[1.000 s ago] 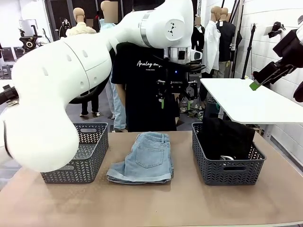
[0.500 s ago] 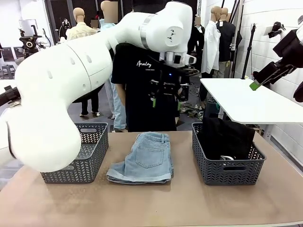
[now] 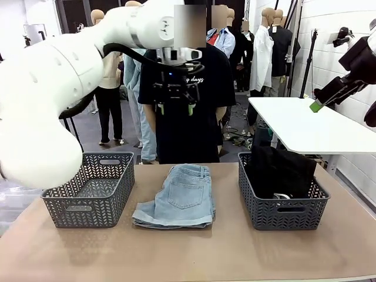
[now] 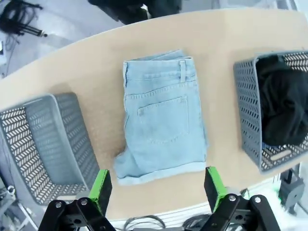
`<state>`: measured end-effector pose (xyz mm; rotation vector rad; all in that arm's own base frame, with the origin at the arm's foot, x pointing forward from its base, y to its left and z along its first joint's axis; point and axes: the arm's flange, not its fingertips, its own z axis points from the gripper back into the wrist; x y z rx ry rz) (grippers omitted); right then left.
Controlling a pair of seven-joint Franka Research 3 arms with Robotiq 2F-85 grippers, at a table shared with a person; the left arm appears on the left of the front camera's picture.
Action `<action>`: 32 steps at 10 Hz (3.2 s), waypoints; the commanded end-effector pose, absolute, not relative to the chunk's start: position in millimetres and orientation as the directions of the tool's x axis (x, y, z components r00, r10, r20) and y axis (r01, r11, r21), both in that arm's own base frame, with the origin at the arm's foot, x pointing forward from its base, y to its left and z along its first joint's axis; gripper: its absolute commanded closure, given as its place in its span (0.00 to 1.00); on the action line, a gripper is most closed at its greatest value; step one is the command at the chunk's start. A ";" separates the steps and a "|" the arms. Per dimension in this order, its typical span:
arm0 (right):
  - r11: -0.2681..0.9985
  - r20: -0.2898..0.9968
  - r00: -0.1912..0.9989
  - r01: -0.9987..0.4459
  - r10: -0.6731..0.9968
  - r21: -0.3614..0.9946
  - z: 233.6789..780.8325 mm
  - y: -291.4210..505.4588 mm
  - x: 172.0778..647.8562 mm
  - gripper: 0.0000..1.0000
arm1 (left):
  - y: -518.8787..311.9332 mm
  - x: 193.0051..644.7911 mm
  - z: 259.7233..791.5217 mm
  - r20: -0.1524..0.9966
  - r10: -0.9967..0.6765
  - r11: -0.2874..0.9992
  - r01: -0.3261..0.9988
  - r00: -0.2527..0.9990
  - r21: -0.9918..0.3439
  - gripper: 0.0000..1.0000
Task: Sort the tops and bottoms.
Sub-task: Lift clothes from the center of the table with your right hand.
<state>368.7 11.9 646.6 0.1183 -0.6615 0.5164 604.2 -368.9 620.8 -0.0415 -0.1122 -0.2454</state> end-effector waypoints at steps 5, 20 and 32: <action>0.867 0.608 0.668 -0.494 0.429 -0.069 646.2 12.0 368.6 0.00 | -352.2 604.1 627.3 0.084 -0.283 0.957 0.288 0.955 -0.041 0.00; 0.867 0.608 0.668 -0.494 0.429 -0.069 646.2 12.0 368.6 0.00 | -183.5 518.7 502.3 0.075 -0.459 0.878 0.465 0.885 -0.117 0.00; 0.867 0.608 0.668 -0.494 0.429 -0.069 646.2 12.0 368.6 0.00 | -180.8 490.9 585.3 0.313 -0.403 0.899 0.435 0.860 -0.039 0.00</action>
